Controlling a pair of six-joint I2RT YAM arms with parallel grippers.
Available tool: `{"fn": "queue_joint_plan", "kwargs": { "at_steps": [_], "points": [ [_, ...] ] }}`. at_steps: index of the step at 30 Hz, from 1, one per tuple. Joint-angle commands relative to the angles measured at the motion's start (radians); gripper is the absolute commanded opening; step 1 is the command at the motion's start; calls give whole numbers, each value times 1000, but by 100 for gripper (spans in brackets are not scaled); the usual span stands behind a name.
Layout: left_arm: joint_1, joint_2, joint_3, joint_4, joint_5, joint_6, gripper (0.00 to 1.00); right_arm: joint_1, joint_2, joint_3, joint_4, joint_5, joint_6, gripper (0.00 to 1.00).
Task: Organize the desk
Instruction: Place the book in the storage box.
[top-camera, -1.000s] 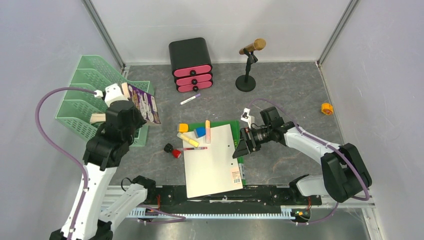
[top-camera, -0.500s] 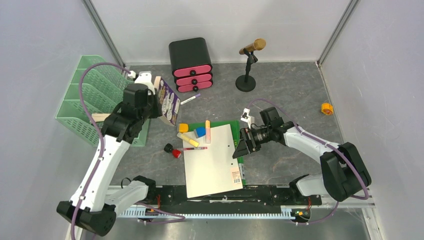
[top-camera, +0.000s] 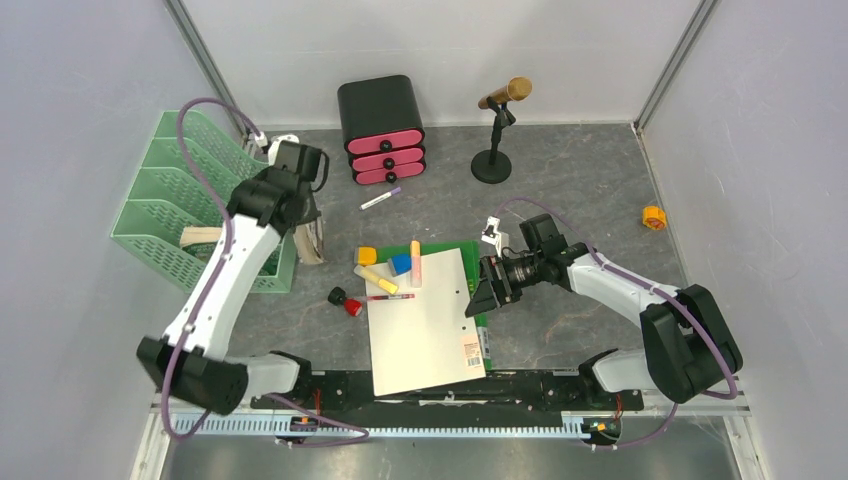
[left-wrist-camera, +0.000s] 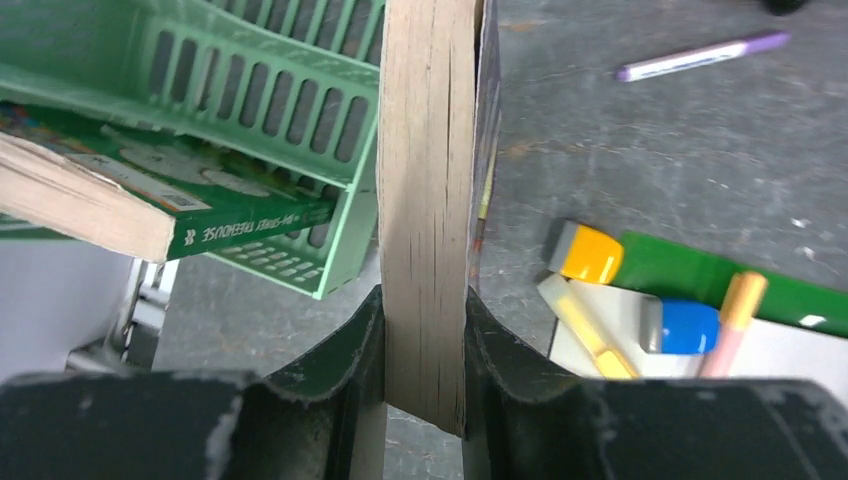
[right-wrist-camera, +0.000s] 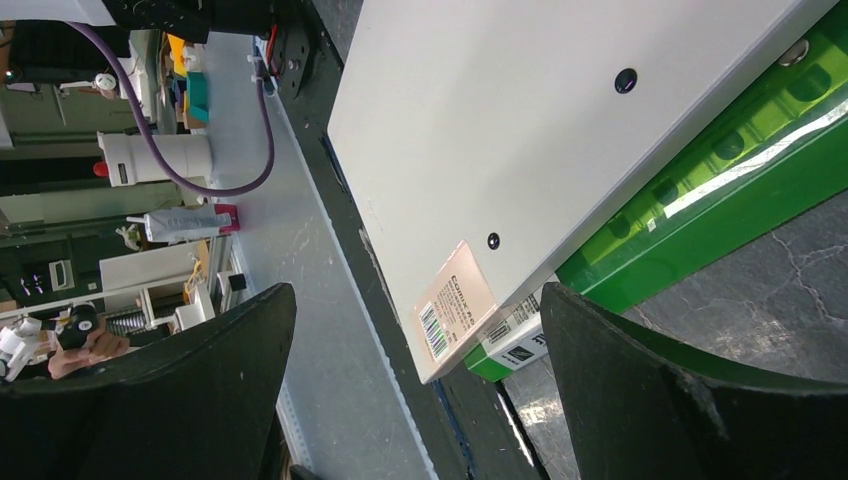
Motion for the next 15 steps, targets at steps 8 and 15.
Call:
{"fn": "queue_joint_plan", "kwargs": {
  "at_steps": [8,15],
  "points": [
    [15,252,308,-225,-350,-364,2,-2,0,6,4,5,-11,98],
    [14,481,556,-636,-492,-766,2,-2,-2,-20,-9,7,-19,98]
  ]
}}
